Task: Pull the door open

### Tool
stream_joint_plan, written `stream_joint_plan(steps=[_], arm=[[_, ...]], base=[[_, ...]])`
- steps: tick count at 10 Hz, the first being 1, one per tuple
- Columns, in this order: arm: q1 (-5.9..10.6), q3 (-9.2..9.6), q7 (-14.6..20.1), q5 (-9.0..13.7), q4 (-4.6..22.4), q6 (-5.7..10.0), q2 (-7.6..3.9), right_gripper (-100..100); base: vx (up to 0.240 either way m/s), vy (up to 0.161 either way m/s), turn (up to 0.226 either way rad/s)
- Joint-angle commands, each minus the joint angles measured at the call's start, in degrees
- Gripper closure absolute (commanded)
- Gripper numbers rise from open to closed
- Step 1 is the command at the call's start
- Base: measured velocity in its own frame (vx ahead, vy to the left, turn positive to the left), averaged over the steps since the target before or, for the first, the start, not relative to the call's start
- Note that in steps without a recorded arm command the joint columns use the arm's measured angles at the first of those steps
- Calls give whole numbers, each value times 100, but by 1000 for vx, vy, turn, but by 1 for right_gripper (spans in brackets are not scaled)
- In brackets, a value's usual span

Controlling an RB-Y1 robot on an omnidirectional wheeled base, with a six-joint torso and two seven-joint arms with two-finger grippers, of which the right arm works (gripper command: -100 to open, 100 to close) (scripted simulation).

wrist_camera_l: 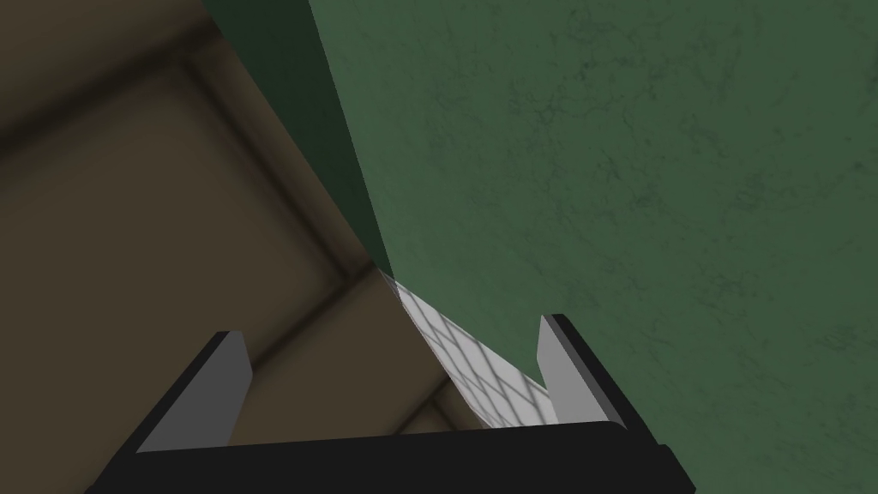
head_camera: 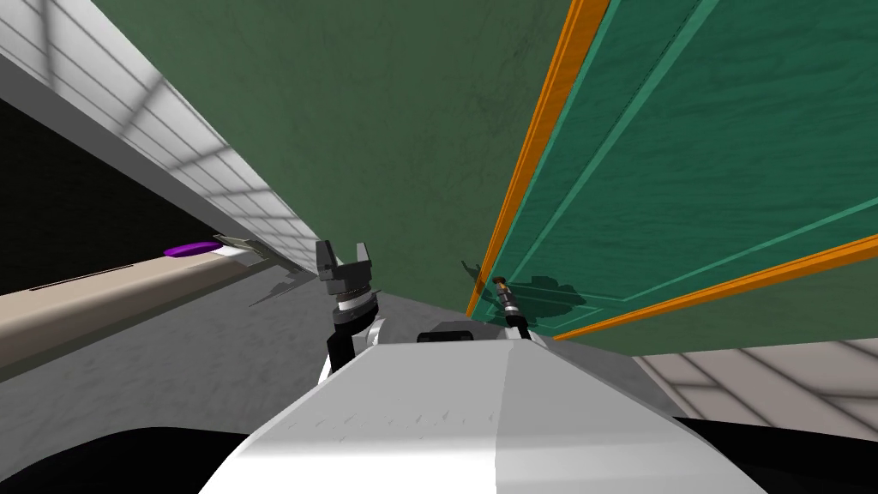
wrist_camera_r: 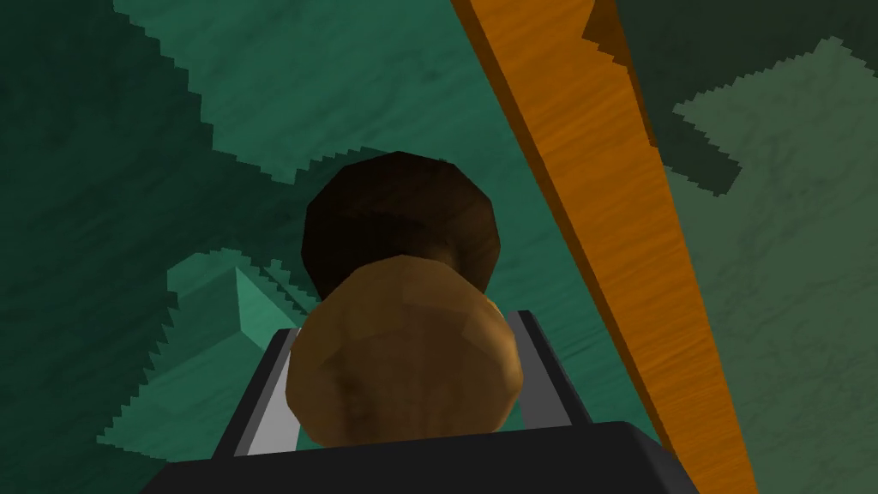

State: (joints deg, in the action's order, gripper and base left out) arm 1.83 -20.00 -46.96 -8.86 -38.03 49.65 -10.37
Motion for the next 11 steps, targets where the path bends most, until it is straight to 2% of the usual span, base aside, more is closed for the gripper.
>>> stream_joint_plan(steps=[1, 10, 11], arm=[[-3, 42, 218, 31, 11, 5, 29, 100], [19, 240, 1547, 447, 27, -14, -21, 100], [19, 240, 1586, 447, 27, -14, -21, 100]], base=[[-32, -12, 22], [-34, -12, 41], [-29, -3, 22]])
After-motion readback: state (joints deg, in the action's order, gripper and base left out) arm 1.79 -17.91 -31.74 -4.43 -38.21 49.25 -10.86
